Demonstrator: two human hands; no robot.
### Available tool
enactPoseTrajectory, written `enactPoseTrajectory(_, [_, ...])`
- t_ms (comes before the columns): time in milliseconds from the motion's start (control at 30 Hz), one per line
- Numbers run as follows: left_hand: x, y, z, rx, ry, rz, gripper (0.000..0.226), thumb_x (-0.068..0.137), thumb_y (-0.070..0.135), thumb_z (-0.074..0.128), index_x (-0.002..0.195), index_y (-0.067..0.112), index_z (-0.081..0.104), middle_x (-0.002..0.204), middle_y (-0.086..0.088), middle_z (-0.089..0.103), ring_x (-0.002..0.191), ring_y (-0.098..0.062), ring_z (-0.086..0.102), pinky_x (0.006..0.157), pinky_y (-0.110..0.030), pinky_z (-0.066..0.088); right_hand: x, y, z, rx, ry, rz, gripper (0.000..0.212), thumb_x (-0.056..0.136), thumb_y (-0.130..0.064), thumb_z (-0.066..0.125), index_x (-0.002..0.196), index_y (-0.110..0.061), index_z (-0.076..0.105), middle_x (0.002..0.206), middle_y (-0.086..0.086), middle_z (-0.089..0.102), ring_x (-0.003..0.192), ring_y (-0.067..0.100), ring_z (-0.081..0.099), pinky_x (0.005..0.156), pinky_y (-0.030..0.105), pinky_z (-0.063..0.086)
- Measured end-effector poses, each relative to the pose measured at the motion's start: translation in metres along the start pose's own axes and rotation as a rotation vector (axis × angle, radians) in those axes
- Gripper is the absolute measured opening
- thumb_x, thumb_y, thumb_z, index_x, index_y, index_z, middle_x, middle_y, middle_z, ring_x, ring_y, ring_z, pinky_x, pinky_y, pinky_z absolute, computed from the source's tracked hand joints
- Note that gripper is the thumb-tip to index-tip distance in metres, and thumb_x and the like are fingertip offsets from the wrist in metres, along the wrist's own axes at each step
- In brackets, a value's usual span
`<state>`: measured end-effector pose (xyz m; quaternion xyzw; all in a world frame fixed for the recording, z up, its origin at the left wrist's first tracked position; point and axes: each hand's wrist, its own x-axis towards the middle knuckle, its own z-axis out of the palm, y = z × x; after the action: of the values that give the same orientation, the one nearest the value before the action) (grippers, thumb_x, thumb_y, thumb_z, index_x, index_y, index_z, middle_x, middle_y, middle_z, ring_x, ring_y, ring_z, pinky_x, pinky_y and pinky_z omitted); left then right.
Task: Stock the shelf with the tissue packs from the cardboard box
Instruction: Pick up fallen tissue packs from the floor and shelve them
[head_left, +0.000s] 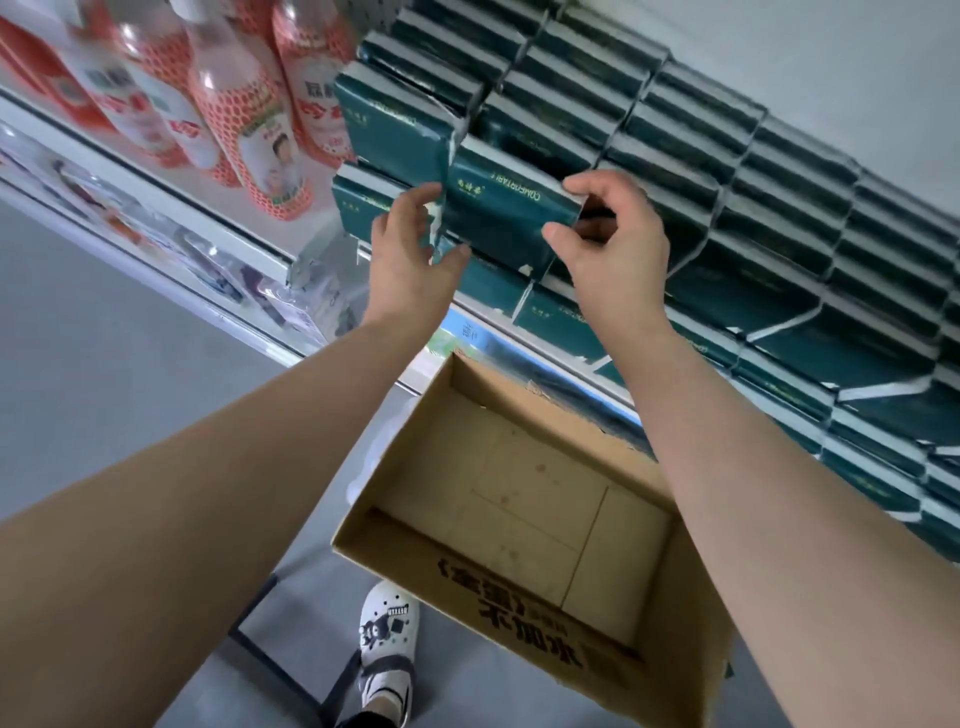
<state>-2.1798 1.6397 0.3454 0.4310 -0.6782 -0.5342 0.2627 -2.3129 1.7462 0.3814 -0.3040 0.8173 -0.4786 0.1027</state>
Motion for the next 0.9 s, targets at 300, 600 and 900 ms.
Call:
enactPoseTrajectory(300, [0.007,0.001,0.015,0.010,-0.122,-0.007,0.050,0.092,0.011,0.061,0.138,0.025,0.047,0.129,0.011,0.054,0.117,-0.005,0.052,0.097,-0.015,0.044,0.016,0.003,0.008,-0.066,0.044,-0.089,0.034,0.082,0.003,0.071,0.111,-0.015,0.068,0.118,0.003,0.050,0.089,0.007,0.062,0.079,0.010,0.049])
enactPoseTrajectory(600, [0.001,0.004,0.024,0.086,-0.160,0.002,0.051,0.094,0.012,0.057,0.141,0.028,0.046,0.138,0.009,0.053,0.124,-0.004,0.049,0.099,-0.014,0.040,-0.005,0.011,0.000,-0.035,0.036,-0.092,0.040,0.086,0.009,0.061,0.118,-0.015,0.065,0.112,0.004,0.052,0.099,0.011,0.061,0.084,0.009,0.048])
enactPoseTrajectory(900, [-0.069,0.012,0.063,0.120,-0.159,0.061,0.034,0.091,0.009,0.058,0.121,0.024,0.064,0.110,0.008,0.067,0.101,-0.002,0.060,0.083,-0.003,0.044,-0.077,0.052,-0.056,-0.022,0.047,-0.027,0.031,0.090,0.002,0.062,0.116,-0.014,0.066,0.105,0.000,0.057,0.092,0.013,0.061,0.083,0.022,0.052])
